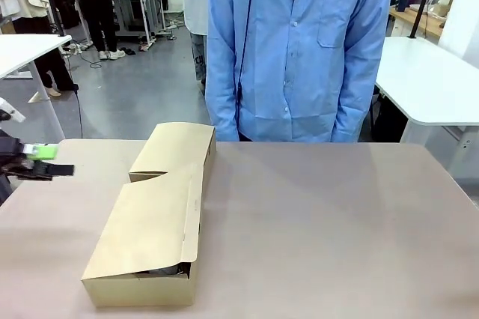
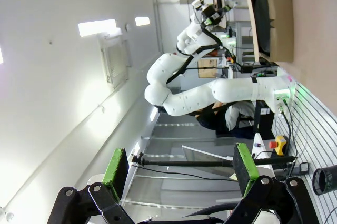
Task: Place items inside the box.
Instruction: Close the lid of the Mailer Box closest to the robot.
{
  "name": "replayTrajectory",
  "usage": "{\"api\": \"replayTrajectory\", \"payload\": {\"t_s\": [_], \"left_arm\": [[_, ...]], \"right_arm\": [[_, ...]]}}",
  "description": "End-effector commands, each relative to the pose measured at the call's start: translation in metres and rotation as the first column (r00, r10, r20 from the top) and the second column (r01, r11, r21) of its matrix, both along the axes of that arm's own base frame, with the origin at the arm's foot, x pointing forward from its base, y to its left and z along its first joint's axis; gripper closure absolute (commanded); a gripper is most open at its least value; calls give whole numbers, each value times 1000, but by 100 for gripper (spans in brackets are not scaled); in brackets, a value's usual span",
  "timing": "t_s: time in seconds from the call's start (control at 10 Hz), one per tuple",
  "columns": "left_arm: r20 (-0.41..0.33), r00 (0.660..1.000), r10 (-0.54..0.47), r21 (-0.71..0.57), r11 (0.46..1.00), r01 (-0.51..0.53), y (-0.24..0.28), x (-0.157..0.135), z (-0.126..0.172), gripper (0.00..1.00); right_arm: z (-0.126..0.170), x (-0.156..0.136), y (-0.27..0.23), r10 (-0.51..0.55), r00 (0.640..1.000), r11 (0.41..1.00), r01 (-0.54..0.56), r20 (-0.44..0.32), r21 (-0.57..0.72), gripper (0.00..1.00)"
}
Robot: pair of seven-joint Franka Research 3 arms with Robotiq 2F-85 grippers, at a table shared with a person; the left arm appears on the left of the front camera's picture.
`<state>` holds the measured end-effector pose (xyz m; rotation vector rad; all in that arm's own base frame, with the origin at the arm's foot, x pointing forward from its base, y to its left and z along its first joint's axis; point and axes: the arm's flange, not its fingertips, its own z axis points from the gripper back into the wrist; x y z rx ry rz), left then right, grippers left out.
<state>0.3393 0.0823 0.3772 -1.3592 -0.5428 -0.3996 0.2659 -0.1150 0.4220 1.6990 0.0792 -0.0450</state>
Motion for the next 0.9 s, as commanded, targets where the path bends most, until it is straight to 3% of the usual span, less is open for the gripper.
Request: {"api": "replayTrajectory", "payload": {"t_s": [0.0,0.1,0.8], "left_arm": [[-11,993,116,-126,985,-116,19,-15,16,0],[0,1000,0,0,1000,0,0,0,0,0],[0,1000,0,0,1000,0,0,0,0,0]], "right_arm": [[4,0,-1,-4,1000,1000,4,2,16,0],[4,0,-1,-4,1000,1000,4,2,16,0],[4,0,-1,-4,1000,1000,4,2,16,0]]}}
